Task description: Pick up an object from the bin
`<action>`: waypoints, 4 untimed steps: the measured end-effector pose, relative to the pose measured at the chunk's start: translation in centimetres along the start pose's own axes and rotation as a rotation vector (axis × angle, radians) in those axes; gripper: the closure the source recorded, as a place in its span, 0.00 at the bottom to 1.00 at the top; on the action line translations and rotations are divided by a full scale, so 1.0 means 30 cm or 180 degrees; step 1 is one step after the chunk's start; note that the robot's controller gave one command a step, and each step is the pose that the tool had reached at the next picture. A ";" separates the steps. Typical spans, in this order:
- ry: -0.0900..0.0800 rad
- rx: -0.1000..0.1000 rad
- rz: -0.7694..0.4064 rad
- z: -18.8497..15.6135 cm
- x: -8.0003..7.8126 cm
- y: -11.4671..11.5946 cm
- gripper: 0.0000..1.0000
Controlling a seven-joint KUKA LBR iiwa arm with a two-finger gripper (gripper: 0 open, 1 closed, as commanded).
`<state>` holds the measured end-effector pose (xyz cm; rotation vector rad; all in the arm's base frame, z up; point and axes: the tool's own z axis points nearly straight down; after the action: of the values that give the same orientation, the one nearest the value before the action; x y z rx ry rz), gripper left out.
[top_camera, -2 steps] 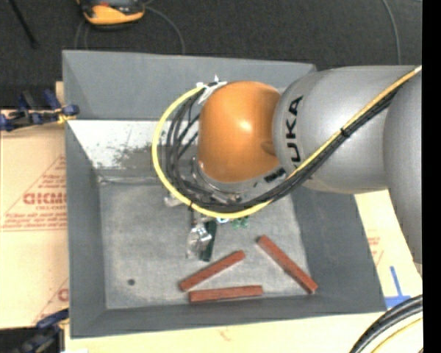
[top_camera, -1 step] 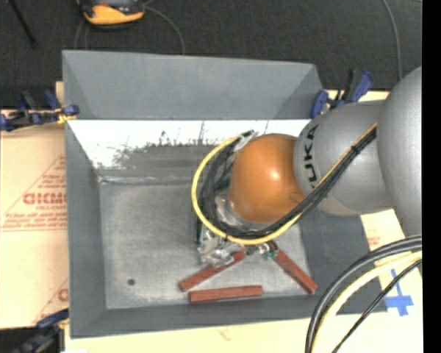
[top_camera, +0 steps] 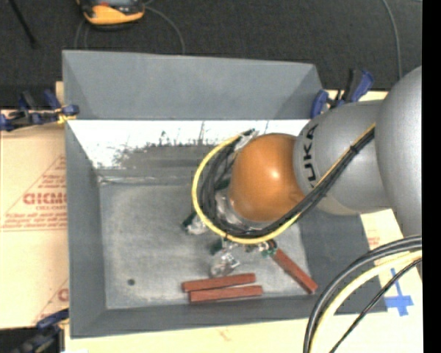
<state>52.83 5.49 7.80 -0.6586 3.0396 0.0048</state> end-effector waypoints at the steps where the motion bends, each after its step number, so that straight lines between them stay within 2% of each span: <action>1: 0.0130 -0.0014 0.0007 0.001 0.029 -0.003 1.00; 2: 0.0129 -0.0014 0.0010 0.001 0.028 -0.003 1.00; 3: 0.0109 -0.0022 0.0172 -0.040 0.064 -0.026 1.00; 4: 0.0086 0.0005 0.0370 -0.119 0.040 0.023 1.00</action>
Offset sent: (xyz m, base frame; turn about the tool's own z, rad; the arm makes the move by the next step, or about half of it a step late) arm 0.0000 0.0000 0.0000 0.0000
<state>51.36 5.60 11.34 -0.4848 3.0989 -0.0036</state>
